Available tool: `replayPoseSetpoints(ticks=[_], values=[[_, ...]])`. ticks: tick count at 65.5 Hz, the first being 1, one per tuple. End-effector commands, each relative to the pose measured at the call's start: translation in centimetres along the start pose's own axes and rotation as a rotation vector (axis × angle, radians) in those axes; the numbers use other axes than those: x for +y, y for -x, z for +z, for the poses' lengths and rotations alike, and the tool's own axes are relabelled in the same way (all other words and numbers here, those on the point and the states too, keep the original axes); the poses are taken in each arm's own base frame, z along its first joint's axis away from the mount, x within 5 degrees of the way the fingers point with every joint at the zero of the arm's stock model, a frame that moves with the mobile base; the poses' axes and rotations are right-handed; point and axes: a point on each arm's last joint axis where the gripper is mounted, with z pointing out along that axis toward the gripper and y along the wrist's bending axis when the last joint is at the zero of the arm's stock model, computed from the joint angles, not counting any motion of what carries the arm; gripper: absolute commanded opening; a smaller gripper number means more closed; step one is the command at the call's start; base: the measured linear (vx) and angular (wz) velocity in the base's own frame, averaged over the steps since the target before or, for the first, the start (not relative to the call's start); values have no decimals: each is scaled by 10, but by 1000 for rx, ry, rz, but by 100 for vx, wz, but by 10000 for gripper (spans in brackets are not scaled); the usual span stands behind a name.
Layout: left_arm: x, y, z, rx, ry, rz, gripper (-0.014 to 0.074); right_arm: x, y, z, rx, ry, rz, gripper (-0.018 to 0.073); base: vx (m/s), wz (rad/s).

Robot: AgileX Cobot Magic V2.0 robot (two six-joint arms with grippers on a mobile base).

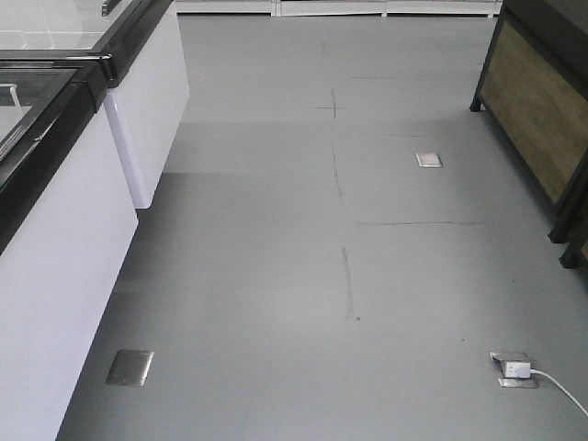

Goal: Left arm holds basket, right arm returns cookies
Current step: 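Lift the basket by its handle with the left gripper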

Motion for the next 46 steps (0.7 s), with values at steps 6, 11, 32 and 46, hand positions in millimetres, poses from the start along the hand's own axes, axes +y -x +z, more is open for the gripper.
replayPoseSetpoints(ticks=[6,11,32,46], values=[[-28,-5,-2,32,-180,30,-6,0,1,0,-69,-3,-8,-6,0,0],[-30,-5,-3,33,-204,25,-6,0,1,0,-69,-3,-8,-6,0,0],[-40,-6,-5,56,-306,-57,-6,0,1,0,-69,-3,-8,-6,0,0],[-47,-8,-8,87,-375,-82,-6,0,1,0,-69,-3,-8,-6,0,0]])
